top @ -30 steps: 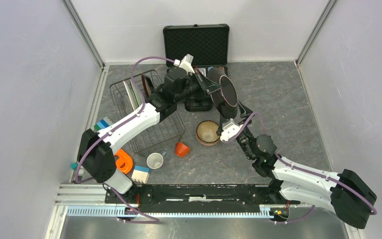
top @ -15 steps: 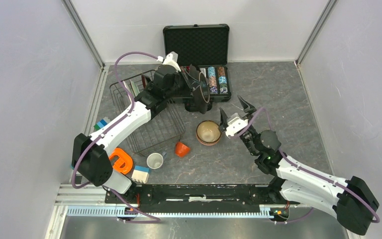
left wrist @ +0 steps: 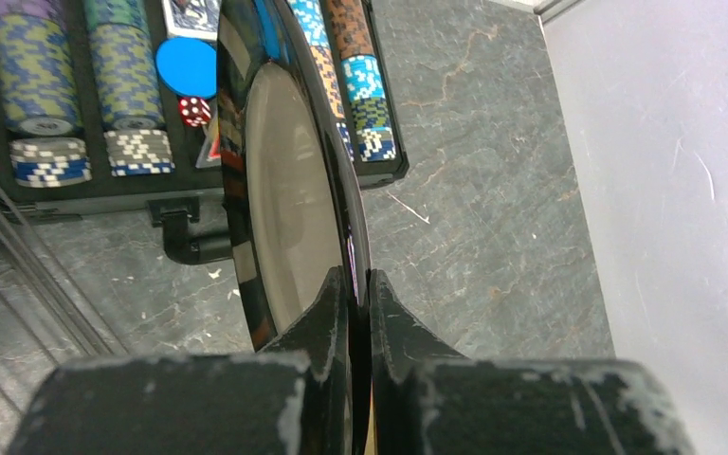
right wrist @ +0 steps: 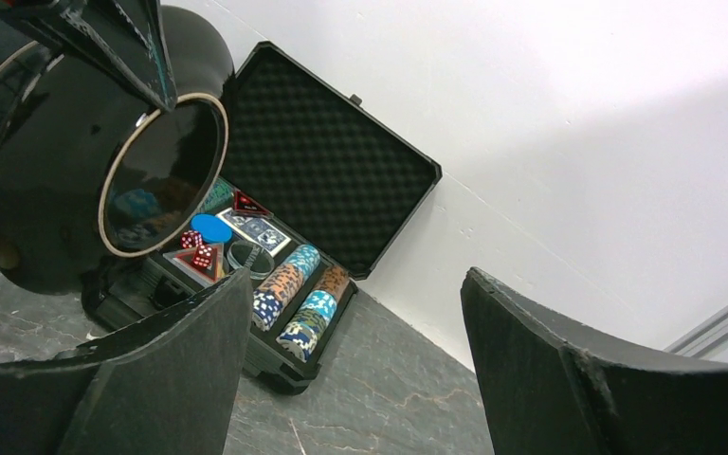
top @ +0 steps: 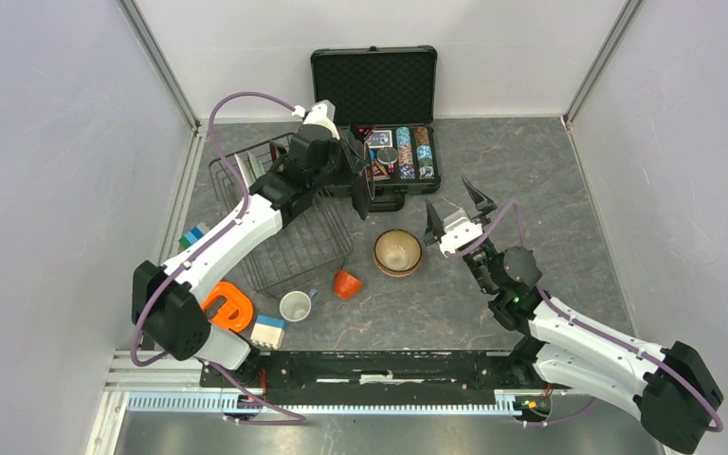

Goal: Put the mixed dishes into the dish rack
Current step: Insert the plate into the dish rack.

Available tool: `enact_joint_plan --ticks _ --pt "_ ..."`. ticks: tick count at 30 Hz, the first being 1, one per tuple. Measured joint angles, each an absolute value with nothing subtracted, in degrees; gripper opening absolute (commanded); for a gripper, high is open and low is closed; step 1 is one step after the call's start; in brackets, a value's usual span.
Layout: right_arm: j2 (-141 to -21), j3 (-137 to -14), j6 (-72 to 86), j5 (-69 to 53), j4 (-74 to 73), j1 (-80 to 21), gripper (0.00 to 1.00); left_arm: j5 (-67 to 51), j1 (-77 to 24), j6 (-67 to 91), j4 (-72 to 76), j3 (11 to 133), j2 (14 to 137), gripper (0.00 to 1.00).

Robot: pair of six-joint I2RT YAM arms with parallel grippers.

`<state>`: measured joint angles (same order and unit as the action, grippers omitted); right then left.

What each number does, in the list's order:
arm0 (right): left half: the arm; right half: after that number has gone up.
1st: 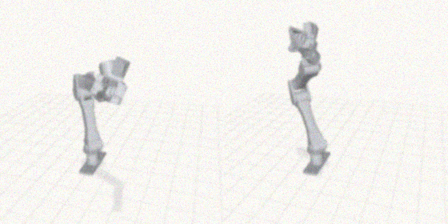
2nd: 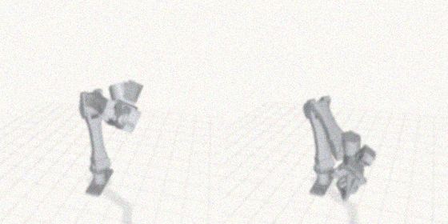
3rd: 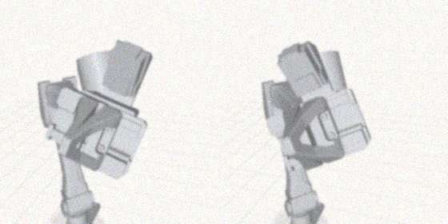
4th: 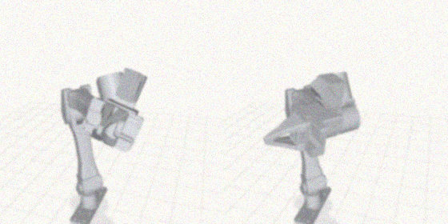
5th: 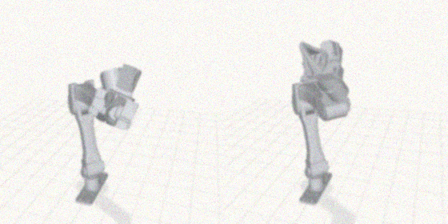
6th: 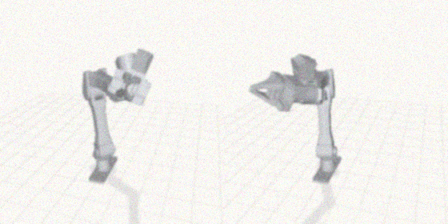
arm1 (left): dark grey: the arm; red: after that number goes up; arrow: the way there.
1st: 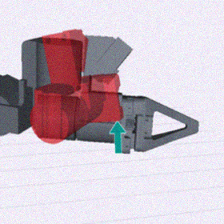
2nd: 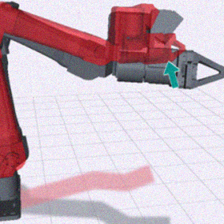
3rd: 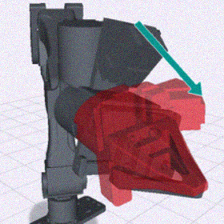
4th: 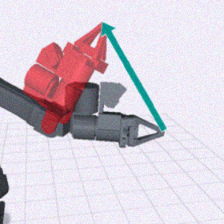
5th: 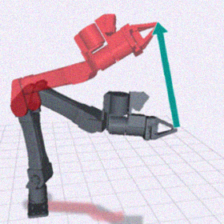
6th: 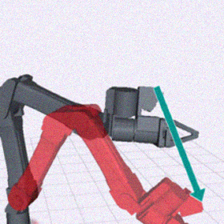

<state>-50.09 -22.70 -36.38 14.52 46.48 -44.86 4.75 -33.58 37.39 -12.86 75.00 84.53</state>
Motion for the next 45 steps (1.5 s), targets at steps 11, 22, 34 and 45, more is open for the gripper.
enact_joint_plan --ticks 11,22,34,45 --pt "-50.1 -22.7 -35.8 15.2 46.5 -43.7 0.85 14.4 -33.7 32.6 -17.6 80.1 84.1 0.02" --pt "-50.6 -22.7 -35.1 15.3 46.5 -42.2 0.85 22.2 -33.7 28.3 -19.9 81.7 84.1 0.02" --pt "-51.0 -22.7 -34.2 15.1 46.4 -40.5 0.85 24.5 -32.3 25.3 -21.3 82.3 84.1 0.02" --pt "-51.0 -22.7 -33.5 14.4 46.3 -39.4 0.85 23.4 -28.3 25.7 -21.7 82.2 84.1 0.02"
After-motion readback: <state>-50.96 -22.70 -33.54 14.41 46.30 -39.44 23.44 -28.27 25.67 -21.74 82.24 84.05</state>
